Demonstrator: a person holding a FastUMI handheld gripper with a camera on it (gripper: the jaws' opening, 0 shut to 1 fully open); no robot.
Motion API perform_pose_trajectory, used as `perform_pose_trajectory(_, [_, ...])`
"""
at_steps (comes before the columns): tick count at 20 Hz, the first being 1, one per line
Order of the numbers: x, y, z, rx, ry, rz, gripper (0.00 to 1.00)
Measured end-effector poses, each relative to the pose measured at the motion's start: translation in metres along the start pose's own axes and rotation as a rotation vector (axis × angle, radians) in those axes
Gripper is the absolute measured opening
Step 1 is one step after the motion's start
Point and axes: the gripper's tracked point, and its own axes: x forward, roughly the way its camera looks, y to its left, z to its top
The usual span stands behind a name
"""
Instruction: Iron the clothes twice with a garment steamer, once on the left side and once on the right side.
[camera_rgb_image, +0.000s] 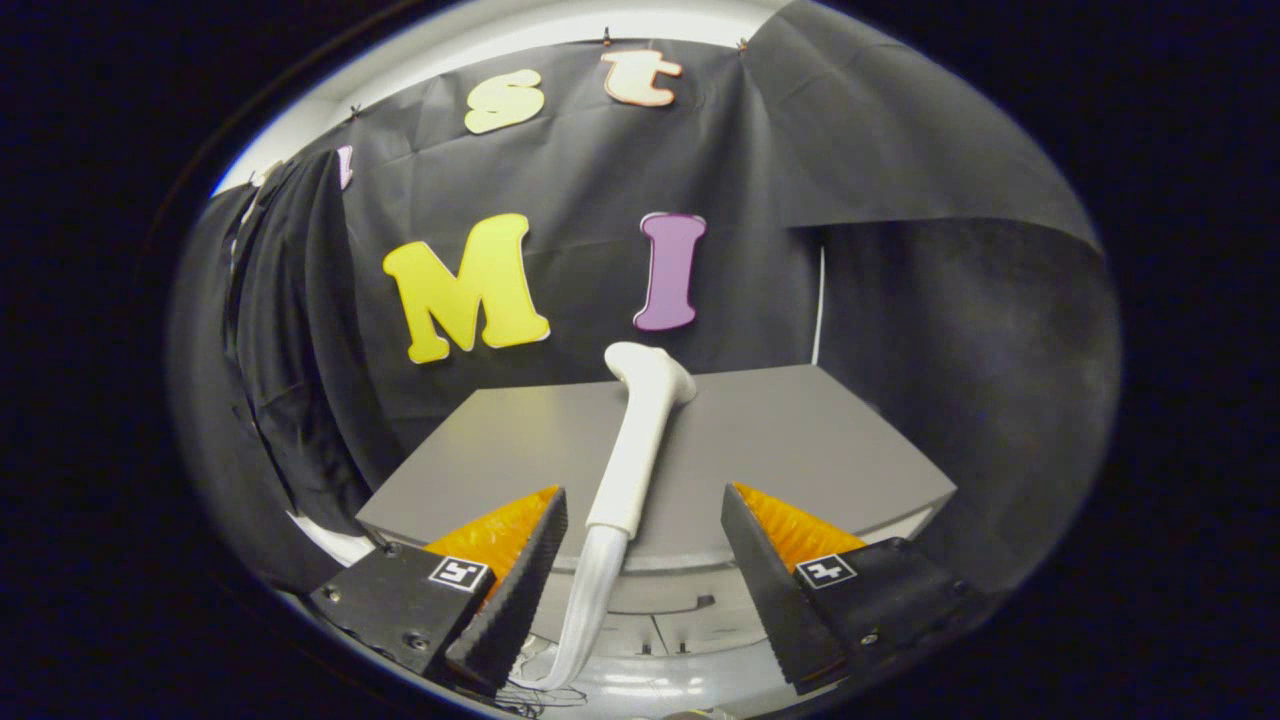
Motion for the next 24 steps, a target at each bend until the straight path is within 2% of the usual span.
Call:
perform_pose_trajectory(6, [0.069, 0.012, 0.002, -0.011, 0.081, 0.062, 0.94])
perform_pose_trajectory(9, [0.084, 0.015, -0.006, 0.018, 0.120, 0.082, 0.89])
perform_pose_trajectory(10, [0.085, 0.017, -0.009, 0.027, 0.140, 0.089, 0.79])
perform_pose_trajectory(11, [0.090, 0.016, -0.006, 0.030, 0.125, 0.089, 0.74])
perform_pose_trajectory(16, [0.089, 0.020, -0.004, 0.147, 0.099, 0.150, 0.53])
perform_pose_trajectory(22, [0.079, 0.030, 0.001, 0.182, 0.066, 0.195, 0.37])
perform_pose_trajectory(24, [0.063, 0.033, 0.011, 0.169, 0.041, 0.200, 0.36])
